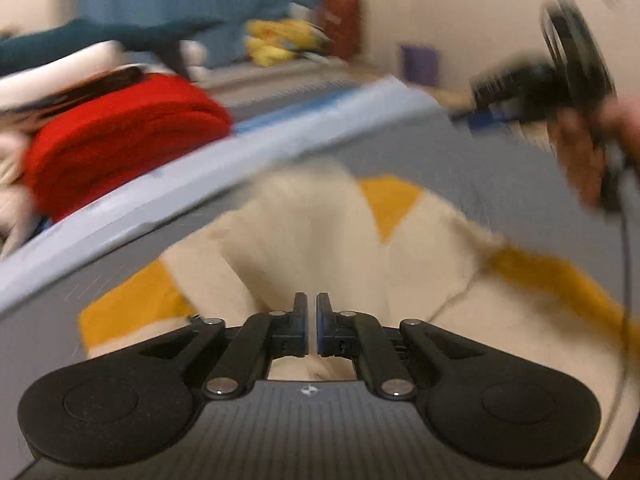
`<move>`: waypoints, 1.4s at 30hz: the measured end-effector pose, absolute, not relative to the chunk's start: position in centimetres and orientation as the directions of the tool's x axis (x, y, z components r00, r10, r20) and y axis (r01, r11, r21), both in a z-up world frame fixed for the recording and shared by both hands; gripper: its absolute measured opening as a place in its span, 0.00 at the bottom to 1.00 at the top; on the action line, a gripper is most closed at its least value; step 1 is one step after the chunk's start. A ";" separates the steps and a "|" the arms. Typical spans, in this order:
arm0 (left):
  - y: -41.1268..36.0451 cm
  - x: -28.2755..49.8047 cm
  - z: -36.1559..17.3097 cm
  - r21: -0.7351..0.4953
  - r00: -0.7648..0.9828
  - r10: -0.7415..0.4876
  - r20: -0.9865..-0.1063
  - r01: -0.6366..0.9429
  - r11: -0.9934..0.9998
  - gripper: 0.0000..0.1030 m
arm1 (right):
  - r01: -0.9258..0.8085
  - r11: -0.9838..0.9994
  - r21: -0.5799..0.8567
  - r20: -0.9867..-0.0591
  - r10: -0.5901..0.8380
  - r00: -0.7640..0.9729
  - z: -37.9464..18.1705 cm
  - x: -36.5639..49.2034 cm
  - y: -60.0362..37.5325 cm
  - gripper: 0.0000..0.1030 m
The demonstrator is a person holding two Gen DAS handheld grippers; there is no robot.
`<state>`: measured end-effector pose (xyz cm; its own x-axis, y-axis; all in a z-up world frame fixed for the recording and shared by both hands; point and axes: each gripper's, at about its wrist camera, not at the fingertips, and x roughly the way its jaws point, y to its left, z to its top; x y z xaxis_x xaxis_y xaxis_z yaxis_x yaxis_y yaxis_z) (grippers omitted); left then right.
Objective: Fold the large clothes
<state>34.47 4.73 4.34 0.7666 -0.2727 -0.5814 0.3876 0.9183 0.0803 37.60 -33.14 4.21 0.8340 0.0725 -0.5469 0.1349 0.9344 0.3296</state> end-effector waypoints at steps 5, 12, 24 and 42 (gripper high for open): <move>7.8 37.3 5.7 -0.163 0.790 -0.184 -0.585 0.108 0.981 0.13 | 0.059 0.882 0.467 -0.546 0.236 0.804 3.2 38.2 -33.0 0.32; 10.9 43.0 -1.6 -0.442 0.613 -0.271 -0.742 -0.144 0.885 0.47 | 0.028 0.759 0.650 -0.595 0.486 0.640 -0.9 40.6 -30.0 0.51; 13.1 44.7 -5.3 -0.468 0.567 -0.248 -0.785 -0.282 0.838 0.47 | 0.046 0.670 0.741 -0.560 0.578 0.594 -3.9 42.3 -26.8 0.59; 16.0 43.9 -0.6 -0.610 0.786 -0.328 -0.524 -0.078 0.788 0.02 | -0.111 0.664 0.740 -0.323 0.494 0.807 0.2 40.7 -28.2 0.00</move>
